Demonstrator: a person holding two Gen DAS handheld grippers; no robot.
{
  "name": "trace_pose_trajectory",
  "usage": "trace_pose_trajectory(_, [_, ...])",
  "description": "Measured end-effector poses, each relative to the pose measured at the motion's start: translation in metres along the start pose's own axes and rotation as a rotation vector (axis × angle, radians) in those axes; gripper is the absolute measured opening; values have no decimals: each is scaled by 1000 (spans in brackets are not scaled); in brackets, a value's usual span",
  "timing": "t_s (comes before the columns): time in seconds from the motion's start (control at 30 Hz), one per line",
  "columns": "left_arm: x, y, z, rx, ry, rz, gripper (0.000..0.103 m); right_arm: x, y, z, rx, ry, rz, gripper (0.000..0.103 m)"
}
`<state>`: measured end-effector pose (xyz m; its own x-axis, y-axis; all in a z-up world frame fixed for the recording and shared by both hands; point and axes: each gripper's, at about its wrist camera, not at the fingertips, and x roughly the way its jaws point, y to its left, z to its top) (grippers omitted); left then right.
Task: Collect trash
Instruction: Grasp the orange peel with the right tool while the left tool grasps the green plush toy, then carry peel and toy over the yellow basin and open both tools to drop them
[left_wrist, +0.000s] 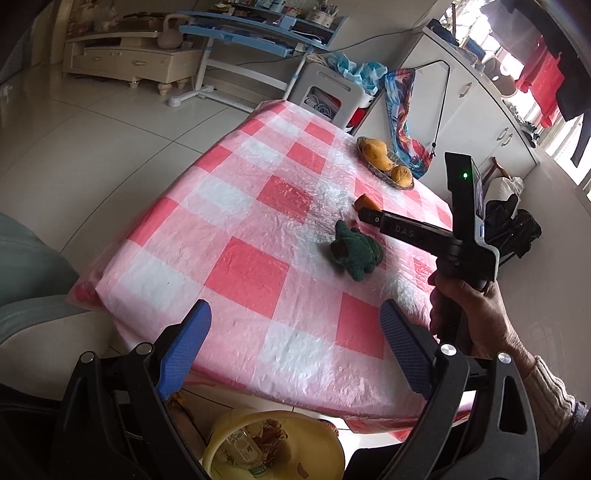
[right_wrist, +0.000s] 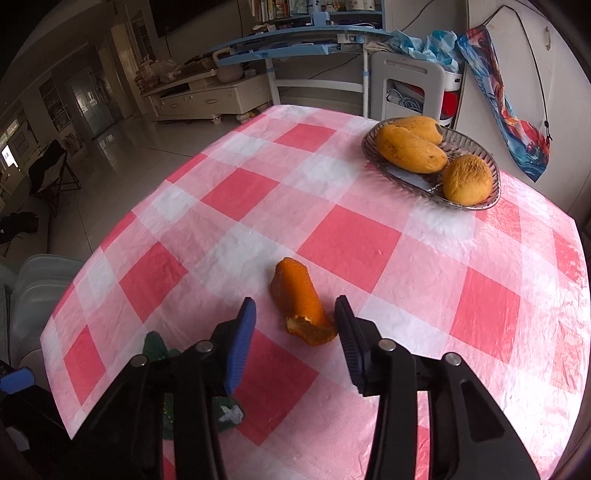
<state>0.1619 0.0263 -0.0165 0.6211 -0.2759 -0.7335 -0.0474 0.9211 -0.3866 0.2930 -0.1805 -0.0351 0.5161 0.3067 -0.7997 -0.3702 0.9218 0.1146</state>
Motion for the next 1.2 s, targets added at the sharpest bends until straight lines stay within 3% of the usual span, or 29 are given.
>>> trace_pose_trajectory(0.03, [4, -5, 4, 5, -4, 1, 89, -2, 0, -2, -9, 0, 2, 23])
trace_pose_trajectory(0.07, [10, -12, 8, 13, -4, 2, 89, -5, -2, -4, -9, 3, 12, 22])
trace_pose_trajectory(0.3, [69, -58, 27, 85, 34, 22, 89, -46, -42, -32, 70, -11, 21, 19])
trace_pose_trajectory(0.5, [113, -80, 36, 138, 68, 101, 88, -59, -64, -54, 192, -7, 83, 19])
trace_pose_trajectory(0.57, [119, -84, 37, 176, 54, 126, 71, -61, -65, -55, 213, -12, 101, 19])
trace_pose_trajectory(0.6, [121, -88, 37, 203, 60, 122, 52, -63, -65, -55, 221, -18, 108, 19])
trace_pose_trajectory(0.63, [122, -90, 37, 214, 66, 108, 45, -65, -65, -55, 229, -25, 116, 19])
trace_pose_trajectory(0.8, [100, -90, 28, 233, 61, 44, 26, -77, -55, -59, 243, -57, 159, 19])
trace_pose_trajectory(1.2, [-7, -56, -16, 213, -10, -21, 25, -128, -3, -114, 277, -134, 274, 19])
